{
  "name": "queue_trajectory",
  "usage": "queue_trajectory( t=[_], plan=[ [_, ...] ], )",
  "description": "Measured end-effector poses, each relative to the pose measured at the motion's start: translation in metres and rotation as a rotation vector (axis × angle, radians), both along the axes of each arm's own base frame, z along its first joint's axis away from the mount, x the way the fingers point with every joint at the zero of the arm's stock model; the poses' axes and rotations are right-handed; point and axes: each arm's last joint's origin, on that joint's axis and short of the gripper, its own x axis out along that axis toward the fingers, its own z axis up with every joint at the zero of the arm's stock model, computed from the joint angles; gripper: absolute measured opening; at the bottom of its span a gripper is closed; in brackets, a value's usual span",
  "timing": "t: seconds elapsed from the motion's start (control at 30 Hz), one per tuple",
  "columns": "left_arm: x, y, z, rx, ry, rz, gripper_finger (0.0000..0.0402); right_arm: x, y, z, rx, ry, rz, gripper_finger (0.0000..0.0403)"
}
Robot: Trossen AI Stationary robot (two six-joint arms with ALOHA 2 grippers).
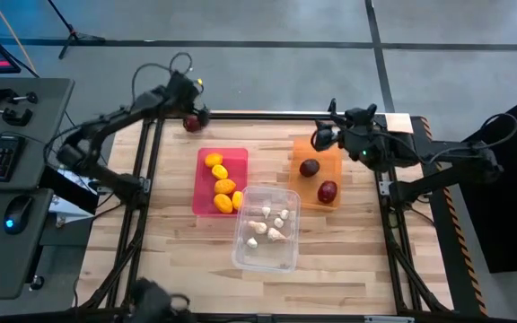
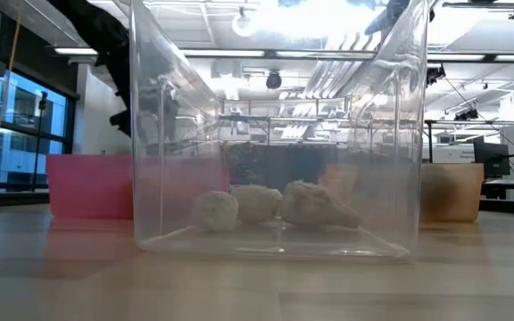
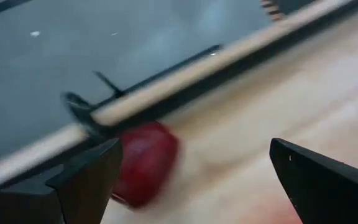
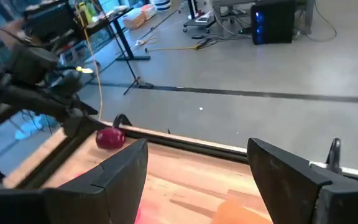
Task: Sort produce into baskets
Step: Put the apple into the orange bin
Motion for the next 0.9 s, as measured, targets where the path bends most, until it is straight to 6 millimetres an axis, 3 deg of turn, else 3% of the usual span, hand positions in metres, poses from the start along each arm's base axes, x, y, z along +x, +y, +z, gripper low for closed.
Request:
queue_trajectory(
  t=[0.13,0.27,0.67,0.9],
  plan=[
    [-0.01,0.039,-0.003,-0.075,0.103,0.022,0.0392,0.005,-0.008,-0.002,0.043,-0.029,-0.006,0.0266],
    [-0.01,0.057,-0.012,-0.198,0.219,-0.02,0.0392,0.013,-0.011,-0.007,0.068,-0.014,0.013,0.0266],
    [-0.002,0.07,-0.057,-0.329,0.36,-0.104,0.0392,0.037,-0.017,-0.029,0.132,0.087,0.081,0.0266],
    [0.002,0.067,-0.079,-0.428,0.428,-0.117,0.0392,0.043,-0.016,-0.036,0.136,0.154,0.141,0.0266]
  ],
)
